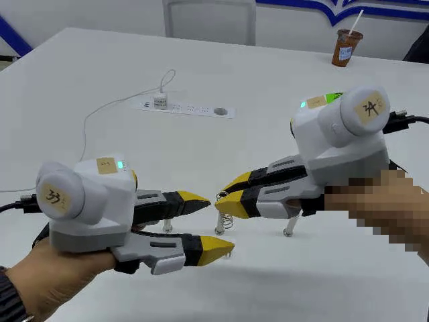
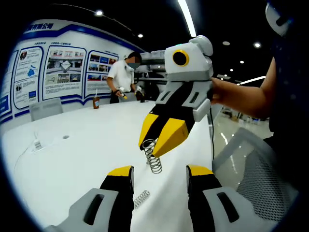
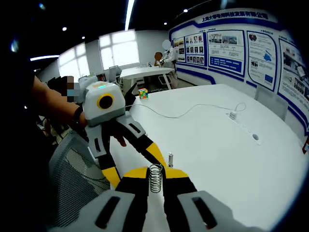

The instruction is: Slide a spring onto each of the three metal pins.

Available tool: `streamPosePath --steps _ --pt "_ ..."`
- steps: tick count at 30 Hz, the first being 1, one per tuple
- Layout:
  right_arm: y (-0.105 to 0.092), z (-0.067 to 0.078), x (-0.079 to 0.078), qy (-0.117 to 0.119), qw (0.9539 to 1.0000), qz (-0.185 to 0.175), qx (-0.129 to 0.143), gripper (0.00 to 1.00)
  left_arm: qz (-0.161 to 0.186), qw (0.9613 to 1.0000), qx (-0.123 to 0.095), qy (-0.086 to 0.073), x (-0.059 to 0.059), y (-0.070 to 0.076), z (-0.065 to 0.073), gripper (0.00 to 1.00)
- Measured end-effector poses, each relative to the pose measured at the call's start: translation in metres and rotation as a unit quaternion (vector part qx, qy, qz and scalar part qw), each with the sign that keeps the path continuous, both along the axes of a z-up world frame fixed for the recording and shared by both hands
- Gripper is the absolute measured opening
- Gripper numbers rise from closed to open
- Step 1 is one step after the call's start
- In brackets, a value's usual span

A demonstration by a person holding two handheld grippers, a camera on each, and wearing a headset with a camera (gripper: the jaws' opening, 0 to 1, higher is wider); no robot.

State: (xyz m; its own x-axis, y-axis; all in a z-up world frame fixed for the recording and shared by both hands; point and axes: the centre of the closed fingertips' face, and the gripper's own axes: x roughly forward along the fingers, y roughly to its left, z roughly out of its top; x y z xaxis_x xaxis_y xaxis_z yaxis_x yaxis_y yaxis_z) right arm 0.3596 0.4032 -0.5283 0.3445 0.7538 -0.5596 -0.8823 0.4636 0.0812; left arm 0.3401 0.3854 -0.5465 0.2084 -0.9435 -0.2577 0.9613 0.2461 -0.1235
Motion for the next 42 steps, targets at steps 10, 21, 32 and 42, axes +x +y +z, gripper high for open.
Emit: streamPosePath --steps 10,21,32,42 --pt "0.008 0.008 -0.008 0.003 0.9996 0.008 0.026 0.12 -0.009 0.9999 -0.012 0.0 -0.001 -0.01 0.006 0.31" --pt "0.008 0.005 -0.014 0.004 0.9996 0.015 0.022 0.12 -0.013 0.9997 -0.009 -0.017 0.001 -0.013 0.007 0.14" --pt "0.003 0.008 -0.014 -0.005 0.9998 0.017 0.013 0.12 -0.012 0.9994 -0.005 -0.033 0.004 -0.009 0.006 0.12" --pt "0.001 0.006 -0.013 -0.015 0.9997 0.019 0.0 0.12 -0.016 0.9991 0.002 -0.04 0.002 -0.011 0.004 0.15"
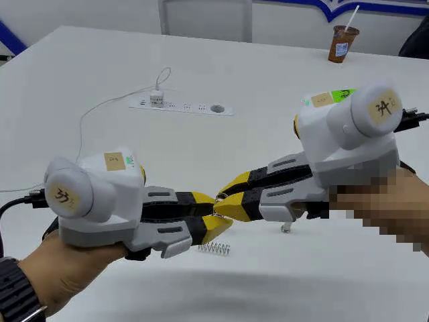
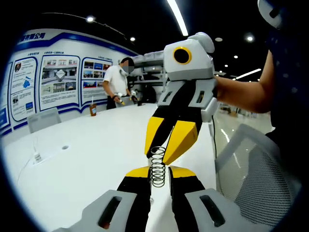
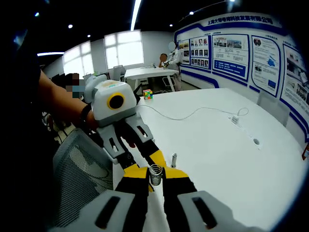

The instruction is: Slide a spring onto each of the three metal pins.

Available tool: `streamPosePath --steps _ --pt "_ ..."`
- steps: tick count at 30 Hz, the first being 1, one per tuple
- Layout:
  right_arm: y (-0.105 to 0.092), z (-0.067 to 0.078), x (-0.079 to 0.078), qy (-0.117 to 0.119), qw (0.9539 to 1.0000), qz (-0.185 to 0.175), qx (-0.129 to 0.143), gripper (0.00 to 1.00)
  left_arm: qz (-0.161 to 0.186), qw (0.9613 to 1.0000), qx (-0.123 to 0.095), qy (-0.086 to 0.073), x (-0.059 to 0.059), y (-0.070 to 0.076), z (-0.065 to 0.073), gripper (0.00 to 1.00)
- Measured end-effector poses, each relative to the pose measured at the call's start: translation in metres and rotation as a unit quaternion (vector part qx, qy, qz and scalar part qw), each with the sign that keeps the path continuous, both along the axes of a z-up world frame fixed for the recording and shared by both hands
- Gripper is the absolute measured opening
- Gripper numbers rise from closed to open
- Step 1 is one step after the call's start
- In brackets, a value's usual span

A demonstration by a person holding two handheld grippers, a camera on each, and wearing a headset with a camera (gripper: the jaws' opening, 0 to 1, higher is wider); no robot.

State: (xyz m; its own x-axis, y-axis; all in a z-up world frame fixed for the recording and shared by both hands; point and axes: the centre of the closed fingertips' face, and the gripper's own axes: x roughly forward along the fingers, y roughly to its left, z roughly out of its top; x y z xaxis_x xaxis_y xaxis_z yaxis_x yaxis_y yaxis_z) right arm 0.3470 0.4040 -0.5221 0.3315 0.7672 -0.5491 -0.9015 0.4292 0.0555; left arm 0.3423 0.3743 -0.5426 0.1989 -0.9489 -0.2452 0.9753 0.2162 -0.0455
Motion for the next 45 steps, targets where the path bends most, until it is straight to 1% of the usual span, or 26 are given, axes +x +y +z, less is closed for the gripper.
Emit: streamPosePath --steps 5,12,18,23,25,30,35,39,45 --pt "-0.007 0.003 0.005 -0.006 1.0 -0.007 -0.004 0.12 -0.001 1.0 0.003 0.001 -0.001 0.002 -0.002 0.2" --pt "-0.021 0.007 0.01 -0.012 0.9997 -0.02 -0.009 0.12 0.012 0.9999 0.003 0.008 0.002 0.011 -0.004 0.29" --pt "-0.04 0.012 0.02 -0.021 0.9987 -0.043 -0.015 0.12 0.022 0.9997 0.005 0.009 0.002 0.023 -0.004 0.36" --pt "-0.055 0.016 0.027 -0.027 0.9975 -0.063 -0.019 0.12 0.032 0.9994 0.008 0.01 0.004 0.033 -0.006 0.4" --pt "-0.063 0.016 0.03 -0.03 0.9967 -0.072 -0.024 0.12 0.036 0.9993 0.01 0.01 0.005 0.038 -0.007 0.4" --pt "-0.08 0.016 0.038 -0.035 0.9945 -0.095 -0.027 0.12 0.047 0.9988 0.012 0.01 0.007 0.047 -0.008 0.43" --pt "-0.096 0.009 0.044 -0.037 0.9919 -0.115 -0.038 0.12 0.059 0.9981 0.015 0.011 0.009 0.056 -0.009 0.45" --pt "-0.108 0.0 0.047 -0.036 0.9896 -0.13 -0.05 0.12 0.067 0.9975 0.018 0.013 0.01 0.063 -0.011 0.45" --pt "-0.122 -0.015 0.05 -0.03 0.9869 -0.147 -0.06 0.12 0.073 0.997 0.021 0.015 0.01 0.066 -0.013 0.45"
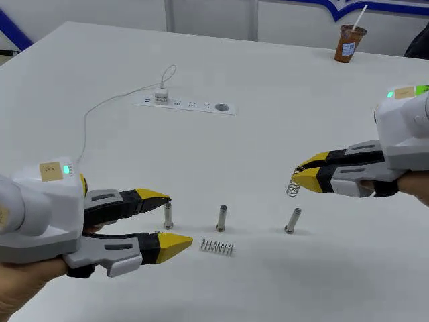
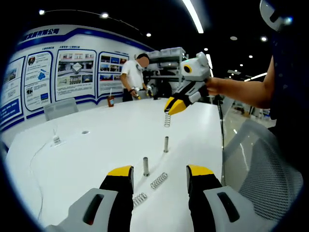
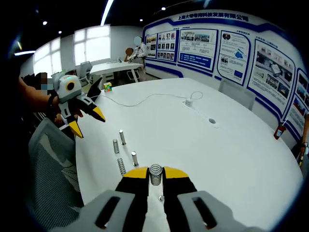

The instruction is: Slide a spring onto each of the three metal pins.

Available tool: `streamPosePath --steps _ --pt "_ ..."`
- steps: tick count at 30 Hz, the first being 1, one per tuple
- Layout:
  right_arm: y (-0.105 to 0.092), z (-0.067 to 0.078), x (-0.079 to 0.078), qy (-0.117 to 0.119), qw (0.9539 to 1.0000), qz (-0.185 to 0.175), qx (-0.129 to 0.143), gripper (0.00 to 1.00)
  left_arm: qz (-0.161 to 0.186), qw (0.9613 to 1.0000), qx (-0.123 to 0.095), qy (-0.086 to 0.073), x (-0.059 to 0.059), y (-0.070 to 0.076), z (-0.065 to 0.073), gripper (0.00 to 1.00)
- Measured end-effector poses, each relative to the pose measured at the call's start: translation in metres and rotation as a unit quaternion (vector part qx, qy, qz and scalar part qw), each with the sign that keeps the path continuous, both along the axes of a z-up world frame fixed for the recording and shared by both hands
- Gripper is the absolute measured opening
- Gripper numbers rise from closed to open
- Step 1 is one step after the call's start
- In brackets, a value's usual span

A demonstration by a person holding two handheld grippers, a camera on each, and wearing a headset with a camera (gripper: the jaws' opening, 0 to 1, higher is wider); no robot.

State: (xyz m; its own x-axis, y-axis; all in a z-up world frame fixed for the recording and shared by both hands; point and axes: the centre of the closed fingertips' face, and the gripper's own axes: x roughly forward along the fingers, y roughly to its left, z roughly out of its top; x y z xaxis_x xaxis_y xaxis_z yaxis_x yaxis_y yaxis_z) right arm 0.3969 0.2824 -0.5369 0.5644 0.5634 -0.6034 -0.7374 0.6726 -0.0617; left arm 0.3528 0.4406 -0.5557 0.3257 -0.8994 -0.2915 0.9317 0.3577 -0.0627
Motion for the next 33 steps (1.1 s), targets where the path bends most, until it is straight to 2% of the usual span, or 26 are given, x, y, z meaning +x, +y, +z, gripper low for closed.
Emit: streamPosePath --steps 11,24,33 --pt "-0.016 -0.026 0.005 0.007 0.9995 -0.021 -0.023 0.12 0.001 1.0 0.002 0.002 0.0 -0.001 -0.002 0.45" --pt "-0.022 -0.042 0.007 0.02 0.999 -0.035 -0.021 0.12 0.005 1.0 0.002 0.006 0.0 0.001 -0.004 0.45" --pt "-0.023 -0.047 0.007 0.024 0.9987 -0.04 -0.018 0.12 0.005 0.9999 0.005 0.008 0.001 0.002 -0.006 0.45"
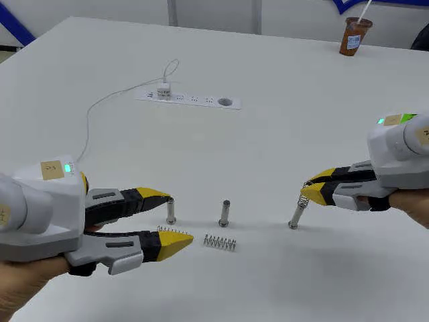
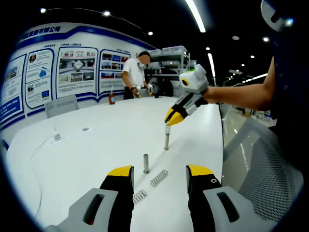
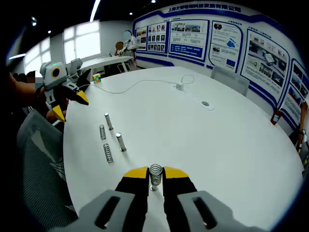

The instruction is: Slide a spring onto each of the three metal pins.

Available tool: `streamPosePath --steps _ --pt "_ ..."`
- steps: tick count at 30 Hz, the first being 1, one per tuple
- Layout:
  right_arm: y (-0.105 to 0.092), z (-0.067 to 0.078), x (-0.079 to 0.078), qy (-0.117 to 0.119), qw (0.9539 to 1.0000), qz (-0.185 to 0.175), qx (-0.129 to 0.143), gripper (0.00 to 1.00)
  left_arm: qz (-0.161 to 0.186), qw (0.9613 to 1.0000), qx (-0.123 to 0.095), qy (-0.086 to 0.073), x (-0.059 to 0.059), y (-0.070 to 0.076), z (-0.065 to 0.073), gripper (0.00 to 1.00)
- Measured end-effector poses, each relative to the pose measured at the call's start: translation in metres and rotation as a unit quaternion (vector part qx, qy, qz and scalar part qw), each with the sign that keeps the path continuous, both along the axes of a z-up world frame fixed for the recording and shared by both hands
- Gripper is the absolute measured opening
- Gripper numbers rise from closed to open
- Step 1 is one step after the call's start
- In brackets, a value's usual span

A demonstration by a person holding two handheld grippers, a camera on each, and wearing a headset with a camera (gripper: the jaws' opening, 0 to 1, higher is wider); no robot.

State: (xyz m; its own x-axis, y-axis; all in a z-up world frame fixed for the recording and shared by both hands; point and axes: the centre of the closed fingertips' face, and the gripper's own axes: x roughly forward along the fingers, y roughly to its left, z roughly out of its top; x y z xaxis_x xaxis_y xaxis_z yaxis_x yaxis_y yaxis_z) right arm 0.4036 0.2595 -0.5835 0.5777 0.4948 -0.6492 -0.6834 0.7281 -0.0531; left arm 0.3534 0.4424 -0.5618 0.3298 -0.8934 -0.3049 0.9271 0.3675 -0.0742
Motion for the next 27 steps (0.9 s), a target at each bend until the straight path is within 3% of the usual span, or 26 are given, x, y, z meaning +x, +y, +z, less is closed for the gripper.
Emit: streamPosePath --steps 27 --pt "-0.007 -0.042 -0.001 0.017 0.9994 -0.029 0.012 0.12 0.004 1.0 0.002 -0.001 -0.001 0.002 0.001 0.44"
